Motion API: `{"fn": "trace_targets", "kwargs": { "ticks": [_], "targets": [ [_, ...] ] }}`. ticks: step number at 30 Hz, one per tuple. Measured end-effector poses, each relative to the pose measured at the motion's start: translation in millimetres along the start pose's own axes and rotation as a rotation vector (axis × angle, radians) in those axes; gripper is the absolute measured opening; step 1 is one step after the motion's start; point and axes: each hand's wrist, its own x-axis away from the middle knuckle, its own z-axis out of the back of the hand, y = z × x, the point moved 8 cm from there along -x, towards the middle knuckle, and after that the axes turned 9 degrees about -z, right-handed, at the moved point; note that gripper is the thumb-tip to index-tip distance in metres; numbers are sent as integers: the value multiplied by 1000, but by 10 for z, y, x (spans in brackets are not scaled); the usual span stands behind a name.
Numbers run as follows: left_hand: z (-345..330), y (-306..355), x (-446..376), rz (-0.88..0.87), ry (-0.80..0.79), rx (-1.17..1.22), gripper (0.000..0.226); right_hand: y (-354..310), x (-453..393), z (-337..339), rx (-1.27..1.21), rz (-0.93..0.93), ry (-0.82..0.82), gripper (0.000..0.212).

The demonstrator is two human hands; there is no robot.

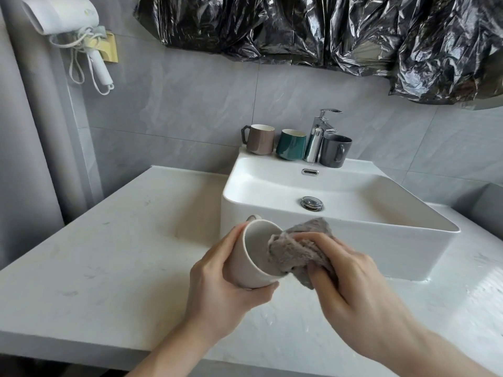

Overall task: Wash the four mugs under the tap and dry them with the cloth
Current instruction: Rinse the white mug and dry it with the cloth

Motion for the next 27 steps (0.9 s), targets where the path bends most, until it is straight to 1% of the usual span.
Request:
{"fn": "trace_targets", "kwargs": {
  "ticks": [2, 3, 5, 6, 8, 11, 13, 15, 16, 18, 20, 22, 23, 27],
  "targets": [
    [50, -115, 20, 105, 50, 60, 89, 205, 57, 58, -114, -112, 131, 38],
    [63, -167, 33, 153, 74, 103, 82, 324, 70, 29, -201, -188, 156, 37],
    [47, -221, 56, 218, 86, 196, 71, 469, 75, -151, -449, -309, 127, 39],
    [23, -233, 65, 243, 73, 238, 67, 454, 70, -249, -563, -328, 119, 40],
    [-33, -248, 68, 279, 31, 316, 62, 369, 54, -381, -725, -324, 154, 39],
    [-68, -273, 68, 314, -25, 456, 65, 237, -28, -464, -853, -316, 199, 35],
    [-69, -244, 79, 324, -60, 519, 67, 219, -124, -466, -891, -334, 223, 29],
    [-54, -183, 86, 329, -73, 545, 62, 216, -206, -467, -880, -344, 221, 26],
    [-41, -156, 78, 329, -68, 554, 60, 203, -221, -478, -859, -340, 206, 25],
    [5, -186, 45, 365, -15, 582, 62, 184, -183, -535, -821, -334, 167, 24],
    [67, -257, 21, 438, 52, 610, 75, 169, -69, -598, -797, -338, 136, 31],
    [79, -280, 11, 473, 50, 624, 96, 106, 48, -631, -819, -326, 117, 40],
    [62, -267, 17, 486, 30, 642, 101, 81, 88, -615, -822, -322, 134, 41],
    [-47, -189, 107, 516, -55, 734, 102, 107, 42, -494, -794, -352, 252, 36]
  ]
}}
